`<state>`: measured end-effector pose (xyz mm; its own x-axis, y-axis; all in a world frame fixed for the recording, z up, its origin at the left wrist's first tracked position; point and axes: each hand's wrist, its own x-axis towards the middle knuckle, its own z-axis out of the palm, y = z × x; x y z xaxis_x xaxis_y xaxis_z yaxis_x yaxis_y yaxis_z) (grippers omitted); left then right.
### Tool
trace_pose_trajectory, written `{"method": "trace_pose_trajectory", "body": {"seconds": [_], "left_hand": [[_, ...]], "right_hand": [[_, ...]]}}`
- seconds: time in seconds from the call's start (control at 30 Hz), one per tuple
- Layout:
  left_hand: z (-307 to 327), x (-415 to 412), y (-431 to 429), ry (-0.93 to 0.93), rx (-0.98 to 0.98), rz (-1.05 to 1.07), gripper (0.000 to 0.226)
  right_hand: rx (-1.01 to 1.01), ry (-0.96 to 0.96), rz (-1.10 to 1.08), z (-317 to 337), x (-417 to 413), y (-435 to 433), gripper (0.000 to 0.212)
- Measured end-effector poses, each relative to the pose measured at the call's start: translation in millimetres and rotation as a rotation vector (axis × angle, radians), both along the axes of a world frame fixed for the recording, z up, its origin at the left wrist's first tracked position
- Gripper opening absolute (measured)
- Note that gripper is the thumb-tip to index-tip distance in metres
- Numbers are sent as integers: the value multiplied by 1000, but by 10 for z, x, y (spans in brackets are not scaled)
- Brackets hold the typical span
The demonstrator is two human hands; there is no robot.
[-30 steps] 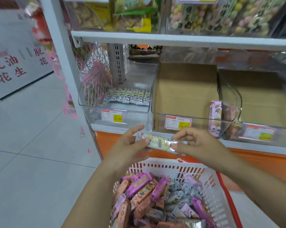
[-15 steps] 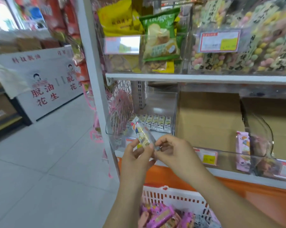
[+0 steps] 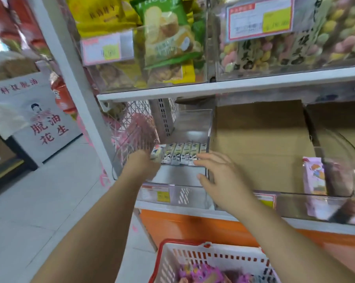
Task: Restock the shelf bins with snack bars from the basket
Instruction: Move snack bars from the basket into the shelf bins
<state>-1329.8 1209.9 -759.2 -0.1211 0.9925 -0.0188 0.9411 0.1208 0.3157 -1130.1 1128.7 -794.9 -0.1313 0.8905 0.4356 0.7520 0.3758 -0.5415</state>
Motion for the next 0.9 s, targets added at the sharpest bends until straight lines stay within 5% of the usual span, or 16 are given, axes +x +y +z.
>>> {"method": "trace_pose_trajectory", "body": {"seconds": [0.13, 0.23, 0.5, 0.9], "left_hand": [[-189, -103, 277, 271, -224, -38, 22], [-326, -162, 399, 364, -331, -82, 36], [-573, -300, 629, 479, -329, -134, 35], [-392, -161, 389, 300, -151, -121, 36]], "right_hand": [[16, 54, -7, -54, -9, 22, 33], [12, 74, -1, -56, -11, 17, 33], [27, 73, 10, -72, -8, 11, 25], [29, 2, 34, -27, 28, -9, 25]]}}
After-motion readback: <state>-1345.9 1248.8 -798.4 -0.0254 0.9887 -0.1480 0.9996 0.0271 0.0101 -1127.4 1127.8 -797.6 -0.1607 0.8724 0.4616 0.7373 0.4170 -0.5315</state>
